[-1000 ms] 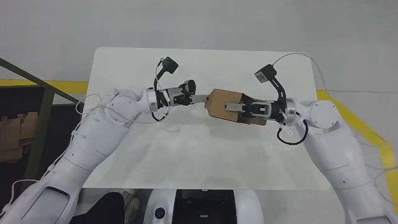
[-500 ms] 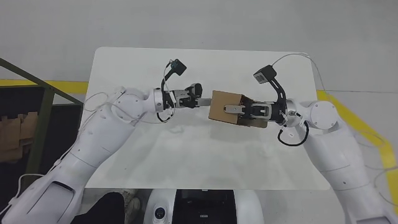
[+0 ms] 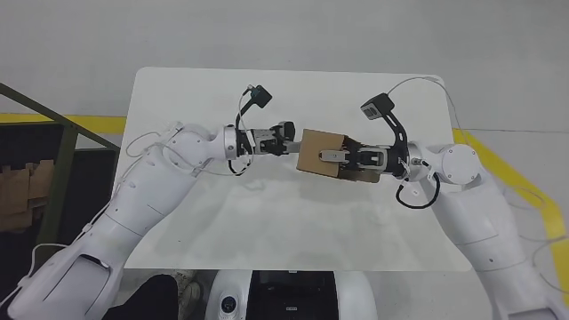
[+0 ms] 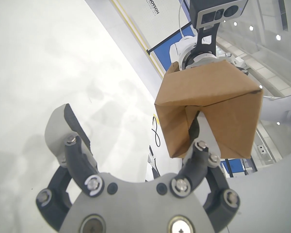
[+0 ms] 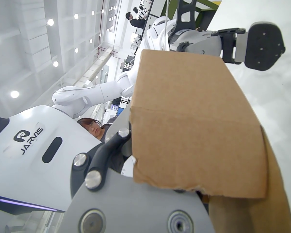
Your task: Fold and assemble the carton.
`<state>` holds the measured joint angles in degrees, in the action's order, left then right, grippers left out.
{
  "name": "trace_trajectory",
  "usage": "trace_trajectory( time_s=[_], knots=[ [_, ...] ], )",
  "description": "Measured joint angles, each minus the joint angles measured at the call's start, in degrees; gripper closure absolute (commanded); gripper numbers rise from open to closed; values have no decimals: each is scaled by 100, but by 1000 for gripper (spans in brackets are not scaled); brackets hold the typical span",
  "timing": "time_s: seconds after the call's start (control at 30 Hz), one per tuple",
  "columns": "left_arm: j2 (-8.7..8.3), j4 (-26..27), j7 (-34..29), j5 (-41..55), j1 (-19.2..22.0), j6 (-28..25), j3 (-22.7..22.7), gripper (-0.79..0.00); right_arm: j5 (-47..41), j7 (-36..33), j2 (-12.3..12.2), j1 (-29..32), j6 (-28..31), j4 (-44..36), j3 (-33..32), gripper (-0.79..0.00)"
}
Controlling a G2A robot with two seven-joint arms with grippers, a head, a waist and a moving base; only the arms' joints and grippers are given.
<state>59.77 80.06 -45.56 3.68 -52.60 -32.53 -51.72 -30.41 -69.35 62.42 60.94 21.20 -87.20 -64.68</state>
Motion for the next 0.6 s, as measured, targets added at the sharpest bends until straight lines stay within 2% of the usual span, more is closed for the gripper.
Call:
trace_trajectory(
  time_s=[0.6],
  knots=[
    [87,-17,-43,-91,26,-46,67,-785,-51,-43,15,-63,22,121,52,0]
  ],
)
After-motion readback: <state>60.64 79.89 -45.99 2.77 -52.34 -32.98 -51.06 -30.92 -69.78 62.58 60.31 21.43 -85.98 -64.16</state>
